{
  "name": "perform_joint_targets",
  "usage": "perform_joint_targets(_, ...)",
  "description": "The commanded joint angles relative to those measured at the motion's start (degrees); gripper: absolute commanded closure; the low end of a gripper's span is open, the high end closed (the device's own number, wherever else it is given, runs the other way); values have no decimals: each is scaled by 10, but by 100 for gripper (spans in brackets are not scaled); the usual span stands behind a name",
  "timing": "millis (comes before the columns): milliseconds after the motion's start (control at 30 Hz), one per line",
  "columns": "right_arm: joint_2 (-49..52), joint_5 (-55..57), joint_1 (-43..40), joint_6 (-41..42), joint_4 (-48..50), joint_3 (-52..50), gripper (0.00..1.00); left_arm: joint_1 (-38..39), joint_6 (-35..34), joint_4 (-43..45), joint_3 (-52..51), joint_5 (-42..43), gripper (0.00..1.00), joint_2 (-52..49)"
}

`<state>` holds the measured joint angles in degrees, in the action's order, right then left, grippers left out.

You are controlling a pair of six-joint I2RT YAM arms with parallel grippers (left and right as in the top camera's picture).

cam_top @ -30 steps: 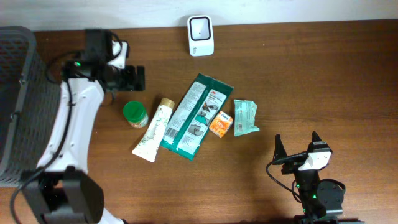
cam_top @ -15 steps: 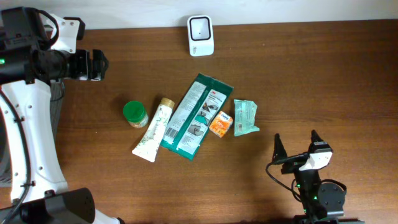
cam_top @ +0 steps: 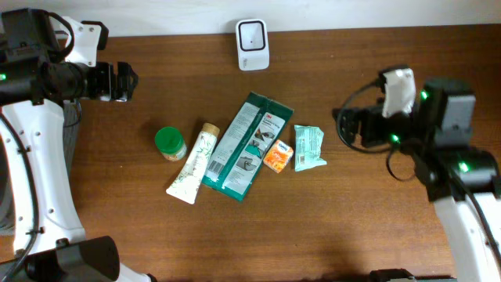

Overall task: Scan the item barcode
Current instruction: 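Raise the left arm aside and reach the right gripper to the mint-green pack, then grasp the mint-green pack with the right gripper and lift it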

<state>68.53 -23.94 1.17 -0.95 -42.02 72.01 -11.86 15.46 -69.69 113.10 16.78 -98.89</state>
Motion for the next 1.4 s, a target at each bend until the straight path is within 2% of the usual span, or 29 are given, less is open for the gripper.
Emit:
perform_joint_targets(0,101,-201,12,8,78,15,2,1,7,0,6,8,1,5)
perform_joint_targets(67,174,-154,36,28,75,34,2,1,7,0,6,8,1,5)
perform_joint_targets(100,214,-106,55,37,58,52,7,1,7,-1,6,8,1,5)
perform_joint_targets(167,284,-27,98,54,22,91,25,1,7,-1,6,9,1,5)
perform_joint_targets(233,345,37,145,60,7,112,47,1,7,0,6,8,1,5)
perform_joint_targets(300,370,77,166,68,7,112,65,1,7,-1,6,9,1,5)
perform_joint_targets(367,401,107,177,81,8,112,78,1,7,-1,6,9,1,5)
perform_joint_targets(467,451,116,177,90,8,111,86,1,7,-1,6,9,1,5)
perform_joint_targets(633,489,144,152,109,6,112,89,1,7,-1,6,9,1,5)
perform_joint_targets(867,488,132,30,124,-57,118,89,1,7,-1,6,9,1,5)
perform_joint_targets(967,485,107,-3,112,-115,157,90,1,7,-1,6,9,1,5)
perform_joint_targets(1000,476,74,-13,89,-141,181,87,1,7,-1,6,9,1,5)
perform_joint_targets(1100,432,18,-42,47,-237,255,65,1,7,-1,6,9,1,5)
perform_joint_targets(1200,375,10,-73,11,-317,271,41,1,7,-1,6,9,1,5)
perform_joint_targets(1233,345,10,-94,-10,-363,270,20,1,7,-1,6,9,1,5)
perform_joint_targets(1367,332,3,-113,-13,-374,237,15,1,7,-1,6,9,1,5)
